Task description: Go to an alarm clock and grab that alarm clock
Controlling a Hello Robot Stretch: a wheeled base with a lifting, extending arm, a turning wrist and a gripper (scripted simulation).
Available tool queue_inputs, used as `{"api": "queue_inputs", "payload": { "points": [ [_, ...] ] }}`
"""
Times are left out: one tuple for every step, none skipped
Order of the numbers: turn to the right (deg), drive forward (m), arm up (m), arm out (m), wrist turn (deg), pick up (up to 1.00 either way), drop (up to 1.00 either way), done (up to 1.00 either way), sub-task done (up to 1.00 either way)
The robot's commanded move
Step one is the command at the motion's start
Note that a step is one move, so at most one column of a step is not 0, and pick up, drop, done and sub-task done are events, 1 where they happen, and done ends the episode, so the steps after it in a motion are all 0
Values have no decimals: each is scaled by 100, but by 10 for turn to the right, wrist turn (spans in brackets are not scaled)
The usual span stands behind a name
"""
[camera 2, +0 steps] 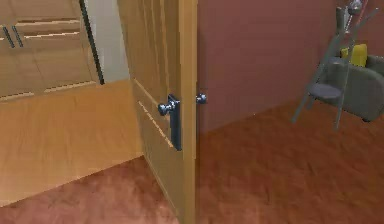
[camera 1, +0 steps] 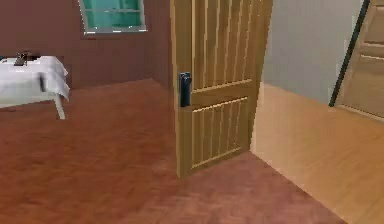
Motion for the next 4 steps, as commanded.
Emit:
{"api": "queue_inputs", "payload": {
  "points": [
    [-450, 0, 0, 0, 0, 0, 0, 0, 0],
    [-450, 0, 0, 0, 0, 0, 0, 0, 0],
    [-450, 0, 0, 0, 0, 0, 0, 0, 0],
    [-420, 0, 0, 0, 0, 0, 0, 0, 0]
  ]
}}
